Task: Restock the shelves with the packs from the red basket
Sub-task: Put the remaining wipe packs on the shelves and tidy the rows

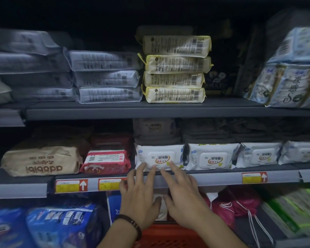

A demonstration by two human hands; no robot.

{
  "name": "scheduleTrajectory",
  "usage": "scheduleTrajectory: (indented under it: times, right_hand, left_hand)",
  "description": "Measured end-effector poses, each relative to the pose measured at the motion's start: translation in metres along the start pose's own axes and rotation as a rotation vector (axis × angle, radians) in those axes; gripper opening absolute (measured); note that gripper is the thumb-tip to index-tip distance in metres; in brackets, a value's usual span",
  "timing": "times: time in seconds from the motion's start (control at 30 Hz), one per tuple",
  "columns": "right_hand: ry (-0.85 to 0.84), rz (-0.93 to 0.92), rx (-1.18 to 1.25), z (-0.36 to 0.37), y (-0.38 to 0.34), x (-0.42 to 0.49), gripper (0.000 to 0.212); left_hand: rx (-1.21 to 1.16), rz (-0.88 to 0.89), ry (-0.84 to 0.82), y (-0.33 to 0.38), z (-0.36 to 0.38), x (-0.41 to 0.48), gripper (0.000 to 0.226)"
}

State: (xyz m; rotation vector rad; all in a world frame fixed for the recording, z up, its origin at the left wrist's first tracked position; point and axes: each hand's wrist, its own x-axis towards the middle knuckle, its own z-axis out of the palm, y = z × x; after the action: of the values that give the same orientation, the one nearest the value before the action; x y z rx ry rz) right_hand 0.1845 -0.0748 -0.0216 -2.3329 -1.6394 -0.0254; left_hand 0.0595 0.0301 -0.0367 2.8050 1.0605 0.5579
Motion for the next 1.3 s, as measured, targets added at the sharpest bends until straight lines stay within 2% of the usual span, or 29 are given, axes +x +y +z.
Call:
scheduleTrajectory:
  times: [0.13, 0.23, 0.4, 0.53, 0.63, 0.77, 0.9, 1.0, 1.07, 1.17, 1.23, 1.3]
  right_hand:
    - [0.087, 0.014, 0.144, -0.014, -0.023, -0.02, 0.061]
    - [0.132, 0.081, 0.344, -0.02, -0.048, -0.023, 0.049]
    - [0.074, 0.187, 0.568, -0.013, -0.095, 0.015, 0.04]
    - [0.137, 0.223, 0.68, 0.0, -0.124, 0.051, 0.036]
    - [0.141, 0.271, 0.73, 0.012, -0.134, 0.067, 0.041]
    - [0.071, 0.378, 0.88, 0.027, -0.139, 0.073, 0.053]
    - [0.057, 0.405, 0.993, 0.034, -0.146, 0.077, 0.053]
    - [0.067, 0.404, 1.047, 0.036, -0.147, 0.082, 0.054]
    - [0.093, 0.404, 1.079, 0.033, -0.149, 0.083, 0.056]
    - [0.184, 0.389, 1.074, 0.029, -0.15, 0.082, 0.071]
    - [0.244, 0.389, 1.088, 0.023, -0.149, 0.081, 0.084]
    - [0.264, 0.387, 1.132, 0.016, -0.15, 0.079, 0.084]
  left_hand:
    - [-0.128, -0.078, 0.107, -0.019, -0.017, -0.016, 0.076]
    - [-0.244, -0.275, 0.217, -0.044, -0.031, -0.022, 0.068]
    - [-0.421, -0.472, 0.314, -0.088, -0.043, -0.019, 0.083]
    - [-0.7, -0.54, 0.322, -0.105, -0.047, -0.013, 0.087]
    - [-0.844, -0.536, 0.322, -0.114, -0.049, -0.009, 0.087]
    - [-0.897, -0.553, 0.284, -0.125, -0.05, -0.01, 0.08]
    - [-1.012, -0.568, 0.206, -0.128, -0.056, -0.012, 0.087]
    - [-1.038, -0.541, 0.205, -0.129, -0.055, -0.013, 0.081]
    - [-1.091, -0.52, 0.214, -0.129, -0.054, -0.015, 0.077]
    - [-1.248, -0.502, 0.22, -0.128, -0.061, -0.018, 0.069]
    - [-1.289, -0.472, 0.277, -0.129, -0.067, -0.018, 0.066]
    - [-1.281, -0.428, 0.335, -0.13, -0.072, -0.016, 0.065]
